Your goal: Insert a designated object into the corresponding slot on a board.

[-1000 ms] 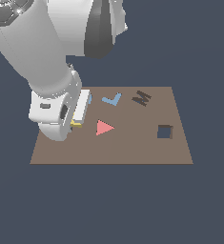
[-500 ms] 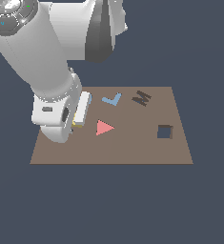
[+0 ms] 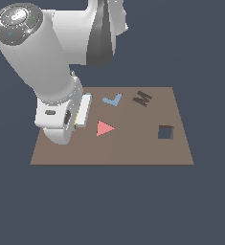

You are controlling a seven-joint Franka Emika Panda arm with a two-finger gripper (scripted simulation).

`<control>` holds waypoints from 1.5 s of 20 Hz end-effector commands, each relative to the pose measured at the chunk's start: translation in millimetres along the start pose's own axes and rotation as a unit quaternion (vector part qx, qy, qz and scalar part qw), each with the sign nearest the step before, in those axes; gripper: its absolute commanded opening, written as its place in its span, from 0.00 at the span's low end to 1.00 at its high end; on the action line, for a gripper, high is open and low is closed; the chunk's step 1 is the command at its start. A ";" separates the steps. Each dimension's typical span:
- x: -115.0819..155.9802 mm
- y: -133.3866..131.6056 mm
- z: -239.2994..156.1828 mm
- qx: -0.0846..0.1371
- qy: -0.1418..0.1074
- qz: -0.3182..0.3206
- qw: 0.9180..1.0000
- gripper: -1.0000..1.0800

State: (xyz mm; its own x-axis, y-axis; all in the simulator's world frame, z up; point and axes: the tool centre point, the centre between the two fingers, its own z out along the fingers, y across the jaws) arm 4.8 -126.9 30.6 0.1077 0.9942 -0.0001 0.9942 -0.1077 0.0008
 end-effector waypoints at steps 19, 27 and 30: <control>15.9 13.3 -3.1 0.001 0.000 -0.043 0.999 0.00; 63.4 42.1 -4.5 0.000 0.000 -0.157 0.988 0.00; 91.1 52.7 -5.3 0.000 0.000 -0.217 0.976 0.00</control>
State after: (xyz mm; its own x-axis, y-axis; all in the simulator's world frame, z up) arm 60.1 -56.0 35.2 -0.2649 0.9643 -0.0003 0.9643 0.2649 -0.0003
